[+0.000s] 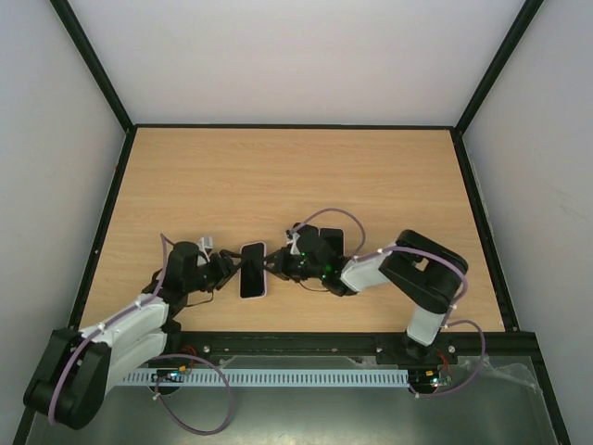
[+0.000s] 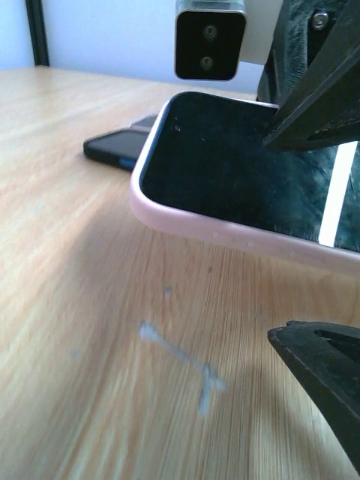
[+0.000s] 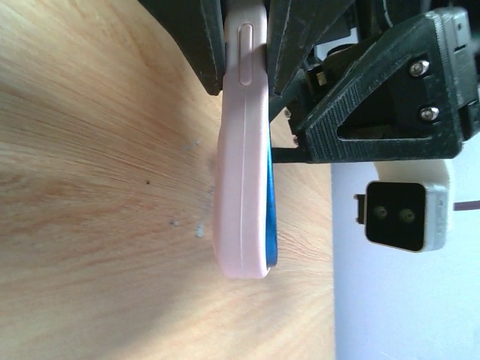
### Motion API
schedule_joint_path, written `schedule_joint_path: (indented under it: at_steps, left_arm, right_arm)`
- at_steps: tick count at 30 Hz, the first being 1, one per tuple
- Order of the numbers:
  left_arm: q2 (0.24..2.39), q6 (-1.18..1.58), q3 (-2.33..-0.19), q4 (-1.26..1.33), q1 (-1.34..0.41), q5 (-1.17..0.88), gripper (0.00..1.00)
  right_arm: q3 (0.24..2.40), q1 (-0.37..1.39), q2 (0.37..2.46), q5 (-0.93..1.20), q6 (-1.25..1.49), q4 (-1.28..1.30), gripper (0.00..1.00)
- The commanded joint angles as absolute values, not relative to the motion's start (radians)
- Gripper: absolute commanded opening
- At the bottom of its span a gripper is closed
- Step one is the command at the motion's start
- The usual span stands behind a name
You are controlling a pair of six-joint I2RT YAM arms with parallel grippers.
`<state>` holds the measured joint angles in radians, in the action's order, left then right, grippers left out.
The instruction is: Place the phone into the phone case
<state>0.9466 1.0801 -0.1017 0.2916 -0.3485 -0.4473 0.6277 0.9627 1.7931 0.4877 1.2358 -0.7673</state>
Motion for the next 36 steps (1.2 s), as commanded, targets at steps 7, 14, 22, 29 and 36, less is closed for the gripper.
schedule_joint_path:
  at_steps: [7,14,22,29,36]
  left_arm:
    - [0.845,1.086,-0.143,0.402,-0.350,-0.690,0.65]
    - [0.868,1.196,-0.109,0.666,-0.356,-0.817,0.47]
    - [0.875,1.291,-0.083,0.845,-0.400,-0.848,0.30]
    - [0.884,1.354,-0.071,0.914,-0.418,-0.817,0.15]
    - [0.925,1.437,-0.071,1.040,-0.435,-0.802,0.05]
  right_arm:
    - [0.519,0.912,1.449,0.509,1.127,-0.805,0.07]
    - [0.494,0.912,1.367,0.565,1.160,-0.874,0.07]
    - [0.489,0.910,1.338,0.572,1.167,-0.893,0.07]
    - [0.466,0.907,1.325,0.574,1.176,-0.901,0.12]
    - [0.439,0.907,1.302,0.584,1.195,-0.911,0.23]
